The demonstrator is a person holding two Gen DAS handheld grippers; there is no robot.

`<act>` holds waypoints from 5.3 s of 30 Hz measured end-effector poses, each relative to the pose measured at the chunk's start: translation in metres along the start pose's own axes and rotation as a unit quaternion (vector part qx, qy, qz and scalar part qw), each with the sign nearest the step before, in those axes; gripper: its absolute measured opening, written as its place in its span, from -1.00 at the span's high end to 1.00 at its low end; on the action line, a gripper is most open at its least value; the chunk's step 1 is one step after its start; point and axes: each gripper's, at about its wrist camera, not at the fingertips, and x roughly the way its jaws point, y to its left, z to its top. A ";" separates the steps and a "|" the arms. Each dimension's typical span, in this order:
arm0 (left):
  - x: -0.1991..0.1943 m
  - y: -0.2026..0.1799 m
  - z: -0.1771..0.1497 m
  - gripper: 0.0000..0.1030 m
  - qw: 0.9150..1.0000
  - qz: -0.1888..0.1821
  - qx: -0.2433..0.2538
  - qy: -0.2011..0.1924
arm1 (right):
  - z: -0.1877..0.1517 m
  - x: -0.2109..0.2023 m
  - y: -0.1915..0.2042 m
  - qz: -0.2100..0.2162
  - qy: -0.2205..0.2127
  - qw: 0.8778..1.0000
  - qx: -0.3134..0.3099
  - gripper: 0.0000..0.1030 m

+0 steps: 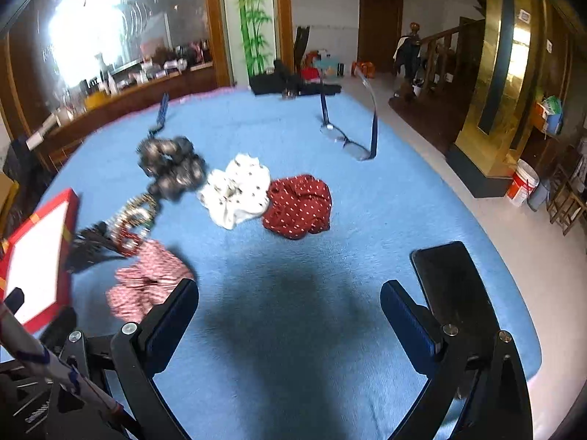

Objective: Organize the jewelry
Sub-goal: 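Move both tools toward the scrunchies on the table, then grasp the plaid scrunchie with left gripper while right gripper grasps the red polka-dot scrunchie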

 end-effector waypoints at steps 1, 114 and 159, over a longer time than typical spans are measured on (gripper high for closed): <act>-0.005 0.002 0.002 -1.00 1.000 0.002 0.001 -0.007 | -0.001 -0.005 0.004 0.008 -0.002 1.000 -0.001 -0.96; 0.103 -0.041 0.048 -1.00 0.971 -0.128 0.023 0.200 | 0.073 0.136 -0.030 -0.010 0.122 0.992 0.012 -0.95; 0.090 -0.066 0.024 0.73 0.976 -0.113 0.076 0.168 | 0.052 0.081 -0.046 0.032 0.089 0.995 0.026 0.56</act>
